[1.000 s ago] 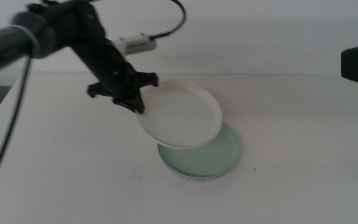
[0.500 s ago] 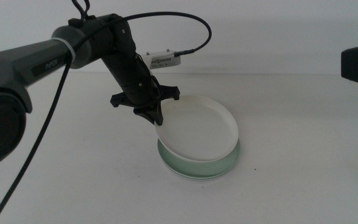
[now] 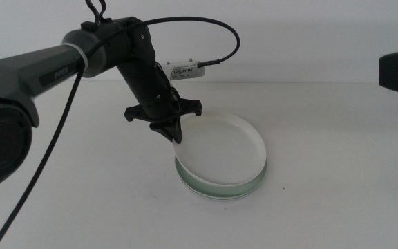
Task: Stack the three bowls on top of each other.
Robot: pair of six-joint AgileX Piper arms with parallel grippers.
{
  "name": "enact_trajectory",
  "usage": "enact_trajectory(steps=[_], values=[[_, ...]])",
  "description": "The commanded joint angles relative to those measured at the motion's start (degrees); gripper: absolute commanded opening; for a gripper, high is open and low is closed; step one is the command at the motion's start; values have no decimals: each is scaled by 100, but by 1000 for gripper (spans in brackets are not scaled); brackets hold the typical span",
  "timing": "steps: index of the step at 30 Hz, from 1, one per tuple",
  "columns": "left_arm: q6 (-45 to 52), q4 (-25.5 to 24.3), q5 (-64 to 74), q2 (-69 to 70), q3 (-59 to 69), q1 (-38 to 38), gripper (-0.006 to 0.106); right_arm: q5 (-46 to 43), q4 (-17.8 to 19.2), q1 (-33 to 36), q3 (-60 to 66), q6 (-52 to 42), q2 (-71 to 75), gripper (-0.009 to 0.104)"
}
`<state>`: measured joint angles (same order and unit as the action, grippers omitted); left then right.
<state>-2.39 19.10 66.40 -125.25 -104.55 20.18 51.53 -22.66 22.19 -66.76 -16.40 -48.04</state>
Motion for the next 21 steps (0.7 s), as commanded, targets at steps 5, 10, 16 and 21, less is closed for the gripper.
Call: enact_trajectory(steps=[5,10,16,21], values=[[167,22,56,35,-64,33,-2,-58,-5,10,24,-13,29,93],[239,56,56,35,-64,33,5,-58,-5,10,24,-13,29,93],[446,195,291,35,-64,33,33,-58,-5,10,24,-13,29,93],[447,195,324,35,-64,33,77,-58,-5,10,24,-13,29,93]])
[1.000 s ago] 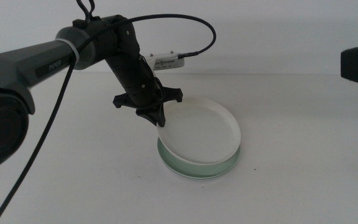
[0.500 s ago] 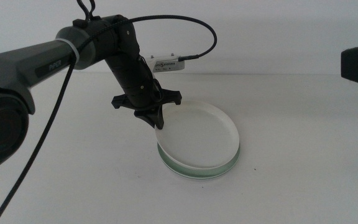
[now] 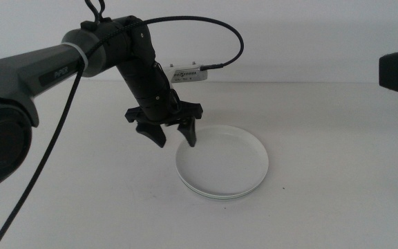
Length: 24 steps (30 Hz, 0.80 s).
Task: Stack the three bowls on top of each other.
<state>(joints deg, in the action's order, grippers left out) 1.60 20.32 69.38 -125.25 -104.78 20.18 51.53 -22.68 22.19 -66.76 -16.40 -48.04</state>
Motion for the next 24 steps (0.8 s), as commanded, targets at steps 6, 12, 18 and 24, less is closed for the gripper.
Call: enact_trajectory(steps=[6,12,18,24], values=[[114,19,58,45,-194,-73,94,-58,-3,10,24,-13,29,93],[-35,26,58,397,-578,-639,94,-58,-3,10,24,-13,29,93],[110,-689,58,1372,-254,-1013,94,-58,-3,10,24,-13,29,93],[-39,-1223,-513,2852,1414,-1376,94,-1373,7,10,24,-81,29,93]])
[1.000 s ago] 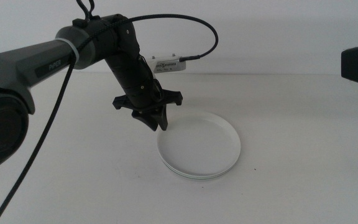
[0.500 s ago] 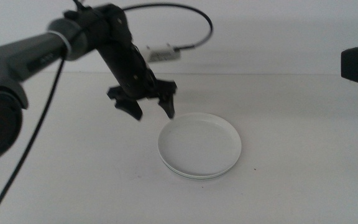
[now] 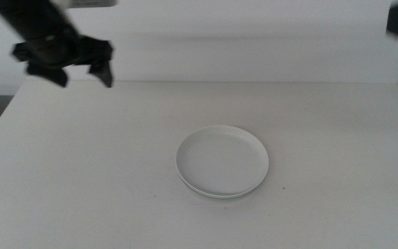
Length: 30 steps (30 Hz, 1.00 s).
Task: Stack the three bowls on top of each other.
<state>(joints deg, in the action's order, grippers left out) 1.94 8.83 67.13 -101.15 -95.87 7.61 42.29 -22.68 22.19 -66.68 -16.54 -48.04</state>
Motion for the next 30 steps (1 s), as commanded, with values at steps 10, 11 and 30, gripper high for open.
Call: enact_trajectory(steps=[10,11,30], values=[[259,77,-2658,3117,3728,-657,94,-1456,-19,10,17,-66,29,93],[259,77,-2927,3392,4044,-657,94,-1510,-18,10,17,27,29,93],[417,175,-4313,7273,5825,-646,94,-597,3879,-398,147,4158,-62,93]])
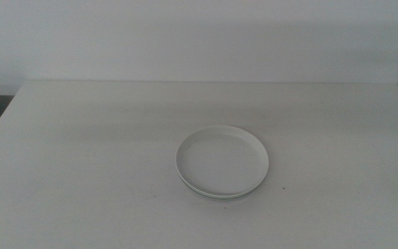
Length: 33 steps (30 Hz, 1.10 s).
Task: Stack the three bowls on top of each other.
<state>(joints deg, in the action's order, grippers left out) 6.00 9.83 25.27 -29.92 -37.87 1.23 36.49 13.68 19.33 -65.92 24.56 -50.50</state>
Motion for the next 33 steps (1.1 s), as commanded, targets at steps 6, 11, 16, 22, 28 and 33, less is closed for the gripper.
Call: enact_trajectory(steps=[6,11,16,22,28,33], values=[[12,75,-62,226,25,-8,94,-162,417,-151,826,46,770,93],[12,75,1,226,25,-8,94,-364,417,-151,1096,-59,913,93],[12,57,-9,226,25,-8,94,-328,437,-151,1096,-79,913,93],[12,57,-20,226,25,-8,94,-342,450,-151,1096,-79,913,93],[12,46,-20,226,25,-8,94,-397,974,-159,1125,-761,913,93],[12,-32,-32,226,25,-8,94,-842,401,-747,1371,-1357,1144,93]])
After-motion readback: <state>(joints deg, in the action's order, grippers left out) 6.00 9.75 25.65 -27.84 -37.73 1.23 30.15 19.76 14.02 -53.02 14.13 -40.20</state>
